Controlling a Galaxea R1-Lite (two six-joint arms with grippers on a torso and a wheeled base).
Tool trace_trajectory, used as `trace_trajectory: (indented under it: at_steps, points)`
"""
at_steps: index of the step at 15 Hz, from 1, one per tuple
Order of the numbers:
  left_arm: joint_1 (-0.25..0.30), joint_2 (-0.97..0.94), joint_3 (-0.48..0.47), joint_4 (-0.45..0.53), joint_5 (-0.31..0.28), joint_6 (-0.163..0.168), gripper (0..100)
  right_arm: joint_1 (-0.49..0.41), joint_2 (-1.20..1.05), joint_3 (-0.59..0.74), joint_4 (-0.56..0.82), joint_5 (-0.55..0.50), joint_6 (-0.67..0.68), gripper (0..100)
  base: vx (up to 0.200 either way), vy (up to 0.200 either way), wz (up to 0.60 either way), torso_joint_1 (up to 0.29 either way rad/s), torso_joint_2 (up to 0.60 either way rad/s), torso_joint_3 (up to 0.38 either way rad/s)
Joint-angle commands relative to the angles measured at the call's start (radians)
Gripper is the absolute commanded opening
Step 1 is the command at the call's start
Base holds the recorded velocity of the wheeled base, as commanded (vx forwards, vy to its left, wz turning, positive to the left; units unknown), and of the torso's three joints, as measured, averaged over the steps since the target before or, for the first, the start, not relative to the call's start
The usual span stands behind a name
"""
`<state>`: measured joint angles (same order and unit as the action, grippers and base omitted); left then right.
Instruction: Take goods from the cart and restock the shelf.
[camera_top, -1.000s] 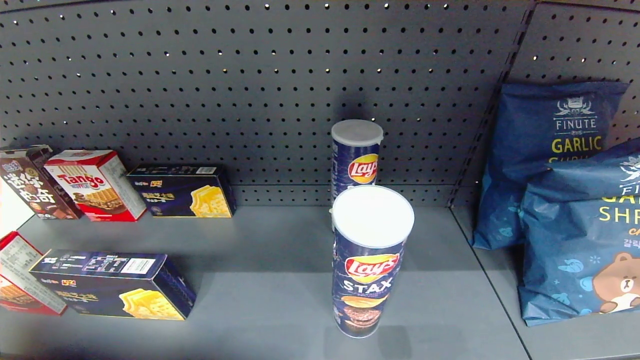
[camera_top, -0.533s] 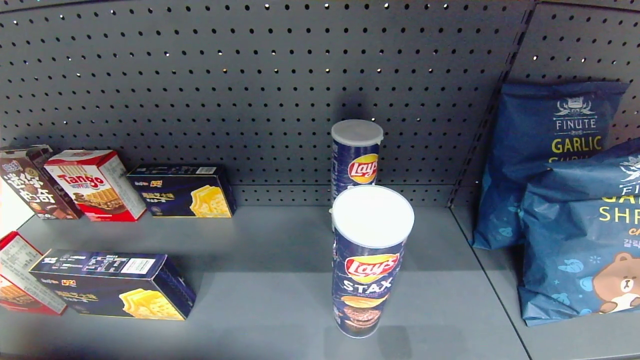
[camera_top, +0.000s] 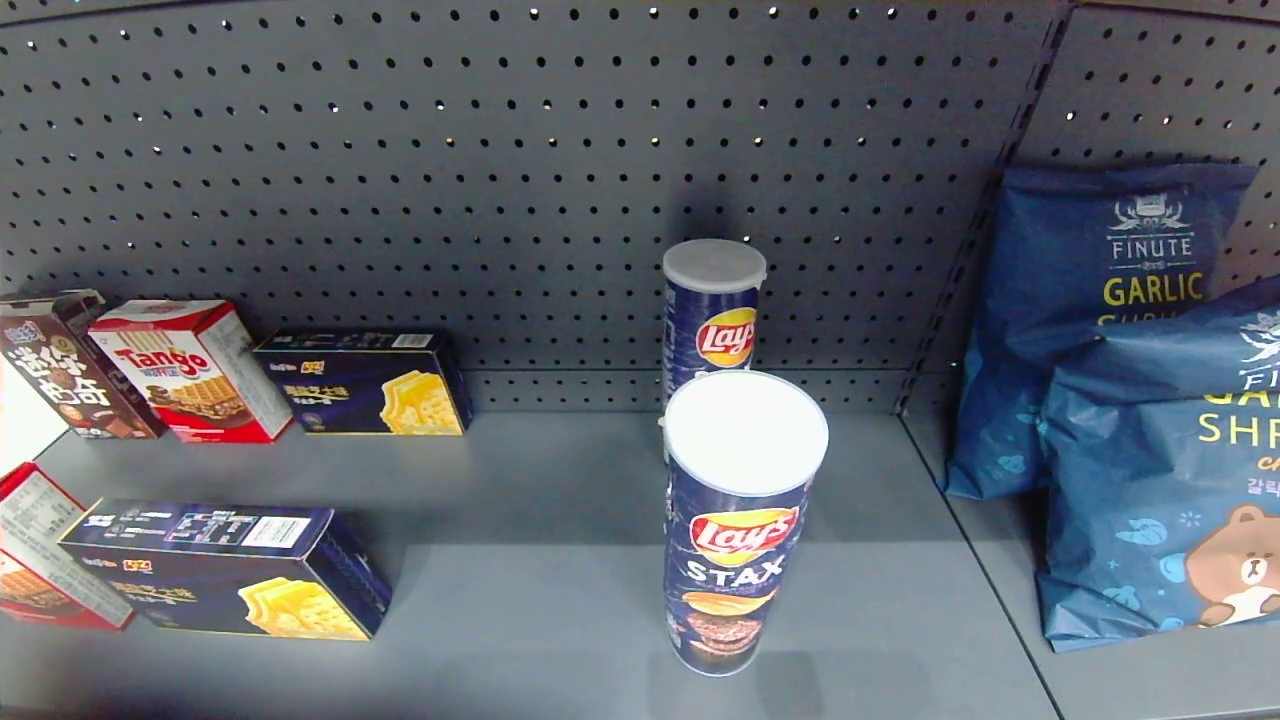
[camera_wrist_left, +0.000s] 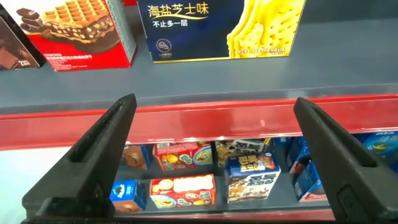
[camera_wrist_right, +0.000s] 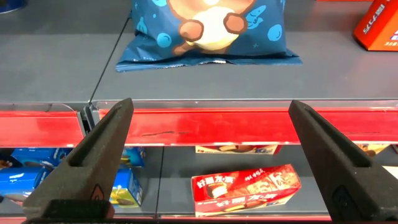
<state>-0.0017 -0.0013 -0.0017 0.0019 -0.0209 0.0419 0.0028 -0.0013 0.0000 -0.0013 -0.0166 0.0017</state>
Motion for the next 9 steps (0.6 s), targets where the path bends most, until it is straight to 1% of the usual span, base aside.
trace_trajectory:
  at_steps: [1, 8, 9]
  points:
    - [0.000, 0.001, 0.000, 0.000, -0.005, 0.000, 100, 0.000, 0.001, 0.000, 0.000, 0.000, 0.000, 100, 0.000, 0.000, 0.00, 0.000, 0.00, 0.000]
    - [0.000, 0.001, 0.000, 0.000, -0.001, -0.004, 100, 0.000, 0.001, 0.000, 0.000, 0.000, 0.000, 100, 0.000, 0.000, 0.00, 0.000, 0.00, 0.000]
    - [0.000, 0.001, 0.000, 0.000, -0.001, -0.002, 100, 0.000, 0.001, 0.000, 0.000, 0.000, 0.000, 100, -0.200, 0.000, 0.00, 0.007, 0.00, -0.002]
